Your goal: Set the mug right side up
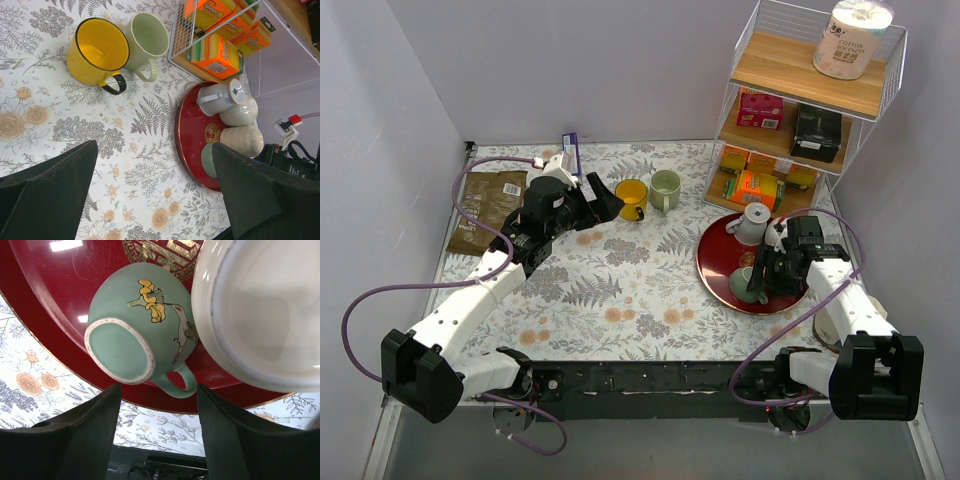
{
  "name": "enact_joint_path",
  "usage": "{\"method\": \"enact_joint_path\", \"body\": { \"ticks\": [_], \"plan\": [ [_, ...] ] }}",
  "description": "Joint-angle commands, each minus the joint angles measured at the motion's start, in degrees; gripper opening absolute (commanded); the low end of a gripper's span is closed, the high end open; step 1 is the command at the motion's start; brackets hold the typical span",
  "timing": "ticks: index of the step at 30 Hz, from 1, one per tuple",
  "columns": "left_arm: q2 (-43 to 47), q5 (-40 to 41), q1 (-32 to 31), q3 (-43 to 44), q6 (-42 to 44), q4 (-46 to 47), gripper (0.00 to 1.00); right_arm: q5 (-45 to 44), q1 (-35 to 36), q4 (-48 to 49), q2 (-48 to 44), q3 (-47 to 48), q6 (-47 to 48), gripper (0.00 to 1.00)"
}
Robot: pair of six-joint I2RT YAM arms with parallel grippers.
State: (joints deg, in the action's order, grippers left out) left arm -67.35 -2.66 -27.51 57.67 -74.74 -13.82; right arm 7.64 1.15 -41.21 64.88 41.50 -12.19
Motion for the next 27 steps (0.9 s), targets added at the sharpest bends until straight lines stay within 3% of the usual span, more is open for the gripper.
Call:
{"method": "enact_joint_path", "body": {
  "ticks": [1,4,19,25,27],
  "plan": [
    [0.12,-0.68,-0.09,-0.19,1.00,1.08,0.98,-0.08,0.35,3.06,2.53,1.75,1.81,0.66],
    [0.12,-0.77,-0.09,-0.28,1.09,1.26,0.98,0.97,0.61,3.77,4.28,1.48,1.73,0.54],
    [0.29,-0.42,-0.09,-0.54,1.09,1.08,0.98,-3.42,4.12,3.95,7.27,2.10,0.85,0.32],
    [0.64,-0.42,-0.09,-0.80,1.09,1.08,0.98,-4.56,5.97,3.51,7.98,3.59,0.41,0.05],
    [0.64,-0.42,-0.09,-0.80,1.09,1.08,0.98,-3.87,6.50,3.68,7.63,4.56,0.32,0.01]
  ]
}}
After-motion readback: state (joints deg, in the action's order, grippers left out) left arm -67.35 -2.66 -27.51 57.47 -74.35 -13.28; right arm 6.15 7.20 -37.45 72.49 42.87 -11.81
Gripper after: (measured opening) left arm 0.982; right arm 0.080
